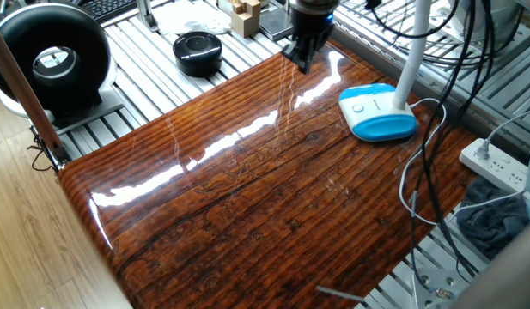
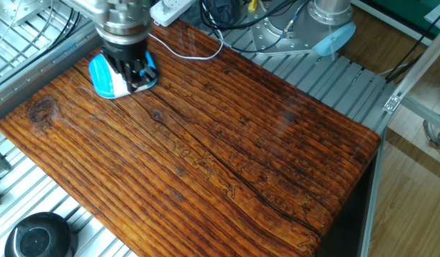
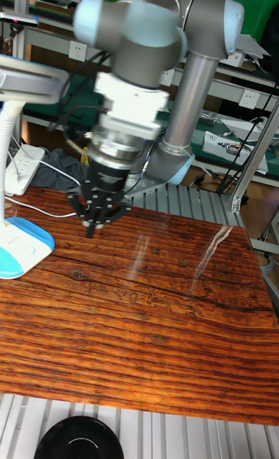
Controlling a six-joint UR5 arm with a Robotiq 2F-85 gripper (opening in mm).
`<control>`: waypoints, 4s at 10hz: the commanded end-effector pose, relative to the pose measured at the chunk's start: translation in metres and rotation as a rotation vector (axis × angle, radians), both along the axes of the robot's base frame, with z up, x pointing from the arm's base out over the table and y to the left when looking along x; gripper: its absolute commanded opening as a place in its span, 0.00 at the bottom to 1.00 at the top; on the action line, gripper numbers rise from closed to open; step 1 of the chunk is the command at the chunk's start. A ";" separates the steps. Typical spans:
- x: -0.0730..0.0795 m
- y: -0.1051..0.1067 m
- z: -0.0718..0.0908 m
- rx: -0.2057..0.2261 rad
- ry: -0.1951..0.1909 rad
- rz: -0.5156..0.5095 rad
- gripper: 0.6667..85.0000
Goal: Turn on the desk lamp by pressing the button
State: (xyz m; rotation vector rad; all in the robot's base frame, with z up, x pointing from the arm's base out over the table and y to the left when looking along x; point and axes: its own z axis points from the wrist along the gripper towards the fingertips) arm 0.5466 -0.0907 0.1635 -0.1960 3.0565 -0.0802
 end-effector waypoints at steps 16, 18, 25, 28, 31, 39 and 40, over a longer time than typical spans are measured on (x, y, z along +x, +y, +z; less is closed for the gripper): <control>0.024 0.003 -0.003 0.119 0.029 -0.362 0.00; 0.033 0.016 -0.002 0.165 0.012 -0.440 0.00; 0.072 0.059 -0.003 0.303 -0.032 -0.748 0.00; 0.064 0.045 -0.021 0.211 0.006 -0.706 0.00; 0.036 0.049 -0.034 0.176 0.128 -0.630 0.00; -0.014 0.018 -0.039 -0.005 0.296 -0.576 0.00; -0.018 0.009 -0.041 -0.045 0.306 -0.567 0.00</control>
